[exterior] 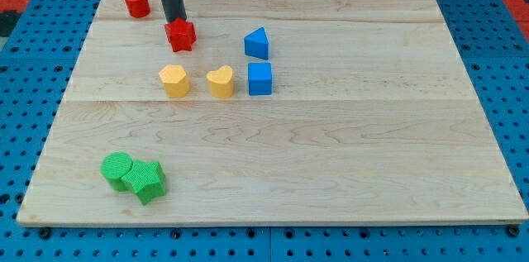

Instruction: Push the red star to the left of the blue triangle

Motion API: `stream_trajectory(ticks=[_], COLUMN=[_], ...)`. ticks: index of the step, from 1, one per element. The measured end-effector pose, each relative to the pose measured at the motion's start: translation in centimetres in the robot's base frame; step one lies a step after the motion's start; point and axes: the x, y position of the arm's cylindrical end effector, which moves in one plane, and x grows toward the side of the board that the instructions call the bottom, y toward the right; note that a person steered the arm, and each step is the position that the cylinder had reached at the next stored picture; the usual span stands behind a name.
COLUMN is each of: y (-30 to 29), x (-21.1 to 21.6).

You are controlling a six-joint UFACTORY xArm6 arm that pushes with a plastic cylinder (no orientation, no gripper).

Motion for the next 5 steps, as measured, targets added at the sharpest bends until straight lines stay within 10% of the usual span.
stream_trajectory(ticks=[5], y=[1.5], x=[8.7])
